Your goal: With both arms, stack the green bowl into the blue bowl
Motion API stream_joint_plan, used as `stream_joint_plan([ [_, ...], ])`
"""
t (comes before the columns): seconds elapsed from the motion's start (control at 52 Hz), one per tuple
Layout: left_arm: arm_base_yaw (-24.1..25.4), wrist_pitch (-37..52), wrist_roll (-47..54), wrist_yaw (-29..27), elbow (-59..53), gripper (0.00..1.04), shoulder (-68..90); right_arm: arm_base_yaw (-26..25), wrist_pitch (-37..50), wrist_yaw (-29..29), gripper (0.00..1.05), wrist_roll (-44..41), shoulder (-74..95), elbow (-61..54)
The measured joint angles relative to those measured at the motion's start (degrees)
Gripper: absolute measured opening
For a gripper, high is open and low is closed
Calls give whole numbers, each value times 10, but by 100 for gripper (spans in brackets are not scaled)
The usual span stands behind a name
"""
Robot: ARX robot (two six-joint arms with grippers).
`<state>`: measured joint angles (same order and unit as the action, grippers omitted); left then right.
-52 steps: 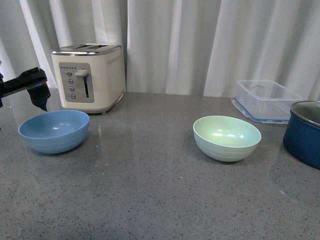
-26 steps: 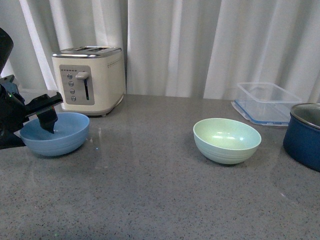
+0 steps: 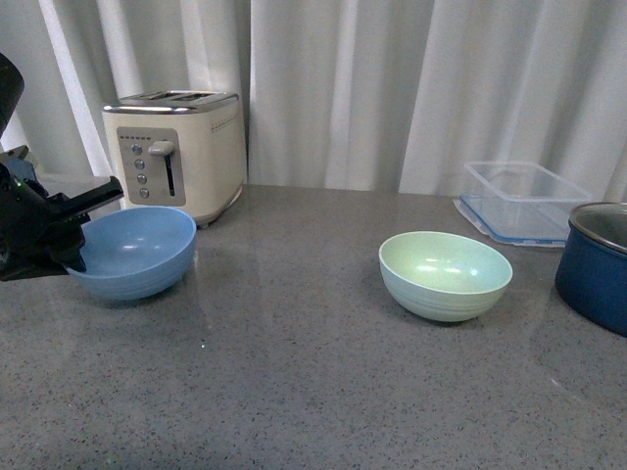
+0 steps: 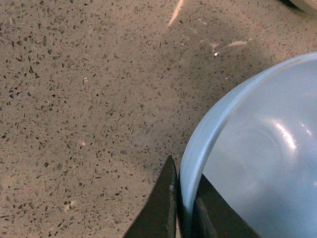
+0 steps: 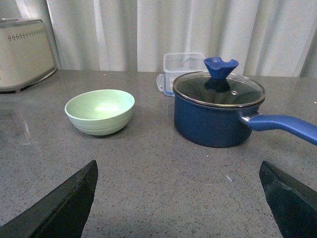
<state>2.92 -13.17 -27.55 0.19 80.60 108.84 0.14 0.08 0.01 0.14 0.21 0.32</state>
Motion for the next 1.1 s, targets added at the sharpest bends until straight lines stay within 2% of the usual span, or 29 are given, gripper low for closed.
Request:
stream_joint_plan([
  [0.288, -44, 0, 0, 5, 9, 4, -40, 0, 0, 0, 95, 0, 0, 0],
  [0.481, -120, -10, 0, 2, 49, 4, -33, 0, 0, 0, 95, 0, 0, 0],
  [0.692, -170, -23, 0, -5, 90, 4, 14, 0, 0, 0, 95, 0, 0, 0],
  [1.096, -195, -45, -7, -22, 135, 4, 87, 0, 0, 0, 95, 0, 0, 0],
])
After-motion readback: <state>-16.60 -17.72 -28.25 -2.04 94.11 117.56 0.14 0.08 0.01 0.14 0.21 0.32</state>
